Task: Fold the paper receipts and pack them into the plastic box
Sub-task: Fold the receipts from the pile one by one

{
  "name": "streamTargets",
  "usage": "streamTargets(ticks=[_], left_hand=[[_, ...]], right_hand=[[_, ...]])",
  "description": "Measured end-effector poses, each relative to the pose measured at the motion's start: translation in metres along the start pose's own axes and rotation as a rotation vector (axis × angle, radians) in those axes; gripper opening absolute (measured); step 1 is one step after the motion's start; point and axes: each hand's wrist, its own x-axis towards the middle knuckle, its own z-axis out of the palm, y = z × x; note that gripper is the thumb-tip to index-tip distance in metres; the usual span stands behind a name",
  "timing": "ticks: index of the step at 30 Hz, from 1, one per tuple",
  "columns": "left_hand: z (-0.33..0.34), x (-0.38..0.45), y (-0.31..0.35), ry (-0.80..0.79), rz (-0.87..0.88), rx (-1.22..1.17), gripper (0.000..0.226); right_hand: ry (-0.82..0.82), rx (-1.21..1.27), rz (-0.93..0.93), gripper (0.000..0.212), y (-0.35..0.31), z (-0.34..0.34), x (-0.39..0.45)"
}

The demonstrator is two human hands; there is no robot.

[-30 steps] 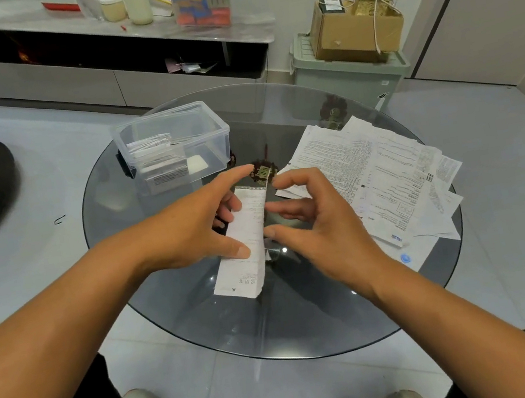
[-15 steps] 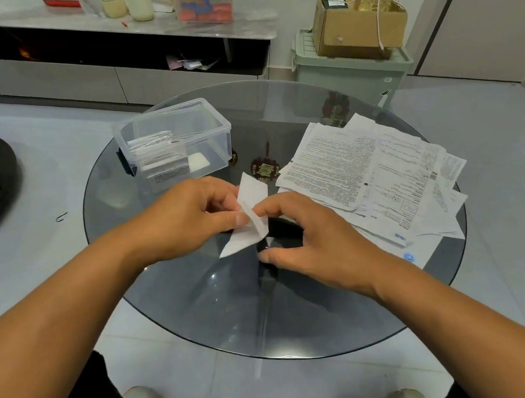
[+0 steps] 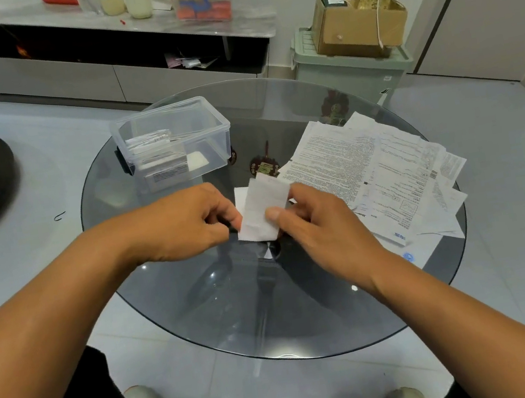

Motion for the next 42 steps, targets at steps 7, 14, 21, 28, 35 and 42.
streamTargets(ticks=[7,14,21,28,35,42], left_hand=[[0.008,0.005,0.001,0.044,-0.052,-0.134,0.035],[0.023,0.014,-0.002,0.232,-0.067,-0.136,0.033],[0.019,0.012,0.000,0.128,0.030,0.146,0.047],[0.011,0.015,0.005,0.129,0.079,0.424,0.041],[0.018,0.024,-0.003,0.238,0.164,0.326,0.017],[0.015,0.017,-0.002,0.079,0.067,-0.023,0.021]], right_hand=[[0.106,-0.120,0.032,0.065,-0.002,0.016,0.003],[0.149,-0.155,0.042,0.061,0.000,0.019,0.007],[-0.037,-0.270,-0.001,0.028,0.002,0.006,0.007],[-0.204,-0.320,-0.005,0.059,-0.003,-0.010,0.006],[-0.129,-0.450,-0.013,0.046,-0.003,-0.004,0.008],[-0.123,-0.201,-0.034,0.020,-0.011,-0.010,0.005]])
